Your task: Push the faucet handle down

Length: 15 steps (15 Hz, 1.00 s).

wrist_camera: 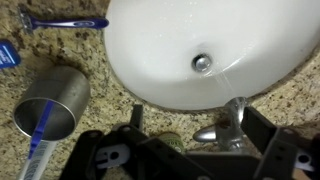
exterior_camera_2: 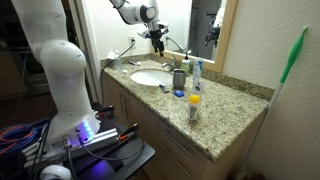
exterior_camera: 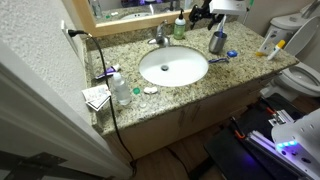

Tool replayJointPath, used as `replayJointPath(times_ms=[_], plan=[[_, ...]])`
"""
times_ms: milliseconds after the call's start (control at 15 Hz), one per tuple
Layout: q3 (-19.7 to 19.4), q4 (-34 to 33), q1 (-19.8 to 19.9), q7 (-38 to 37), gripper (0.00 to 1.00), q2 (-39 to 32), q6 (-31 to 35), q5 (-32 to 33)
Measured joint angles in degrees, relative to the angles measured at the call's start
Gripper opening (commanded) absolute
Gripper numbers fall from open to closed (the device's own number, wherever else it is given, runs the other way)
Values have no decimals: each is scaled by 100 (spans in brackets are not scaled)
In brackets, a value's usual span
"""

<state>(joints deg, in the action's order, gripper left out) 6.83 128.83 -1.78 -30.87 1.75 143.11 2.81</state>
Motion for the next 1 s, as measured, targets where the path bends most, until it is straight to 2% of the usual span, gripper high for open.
replayJointPath(times_ms=[267,400,533,667,733,867,1000], plan=[[-12,33,-16,0,100,29,-5,1],[-12,-22,-51,282,100,-36,-162,-9],[-6,-295,-143,846,100,-297,-298,-202],[3,-860,-261,1174,100,-687,-309,-364],[1,-1195,-317,1111,100,-882,-307,-323],[-65,-1868,-438,457,100,-1219,-307,-19],[-141,-2274,-530,48,100,-1438,-322,168]])
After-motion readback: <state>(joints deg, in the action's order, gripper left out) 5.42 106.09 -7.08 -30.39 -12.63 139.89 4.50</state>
